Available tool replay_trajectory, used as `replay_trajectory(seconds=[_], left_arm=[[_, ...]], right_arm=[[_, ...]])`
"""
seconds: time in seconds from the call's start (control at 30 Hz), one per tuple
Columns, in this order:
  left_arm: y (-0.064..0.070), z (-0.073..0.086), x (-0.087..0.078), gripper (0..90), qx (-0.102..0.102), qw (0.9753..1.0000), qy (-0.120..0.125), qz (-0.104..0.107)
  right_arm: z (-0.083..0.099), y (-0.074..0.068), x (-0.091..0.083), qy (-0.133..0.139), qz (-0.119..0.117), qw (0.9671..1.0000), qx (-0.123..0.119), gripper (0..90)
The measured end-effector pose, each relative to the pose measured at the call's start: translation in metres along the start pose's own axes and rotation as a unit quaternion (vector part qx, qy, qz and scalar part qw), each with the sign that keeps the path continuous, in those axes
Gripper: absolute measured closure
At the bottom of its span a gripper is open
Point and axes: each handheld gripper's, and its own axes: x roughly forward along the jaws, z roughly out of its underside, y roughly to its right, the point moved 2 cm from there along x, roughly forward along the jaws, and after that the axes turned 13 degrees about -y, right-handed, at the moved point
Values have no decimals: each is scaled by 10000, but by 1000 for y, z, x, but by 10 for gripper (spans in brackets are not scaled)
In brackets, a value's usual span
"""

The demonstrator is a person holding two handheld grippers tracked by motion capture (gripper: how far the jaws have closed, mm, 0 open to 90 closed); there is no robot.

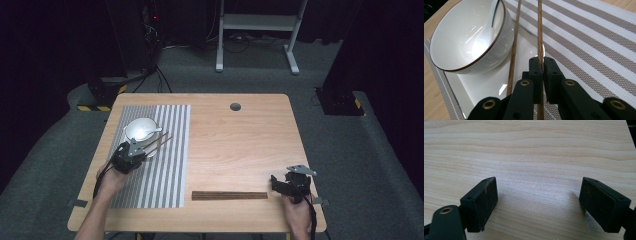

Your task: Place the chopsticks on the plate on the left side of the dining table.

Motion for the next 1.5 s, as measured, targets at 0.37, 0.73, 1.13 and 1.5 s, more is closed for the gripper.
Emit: replay_trajectory(seconds=[0.37, 0.73, 1.13, 1.5], left_arm=[[-7, -3, 12, 851, -90, 9998, -124, -87], [-11, -4, 23, 851, -163, 9997, -165, -95], [-14, -4, 28, 849, -158, 9996, -210, -130], [-15, -4, 31, 846, -147, 9995, -237, -128]], right_arm=[[0, 0, 0, 1, 1, 10000, 0, 148], [0, 0, 0, 5, 0, 10000, 1, 148], [0, 0, 0, 7, 5, 10000, -10, 148], [0, 0, 0, 1, 0, 10000, 0, 148]])
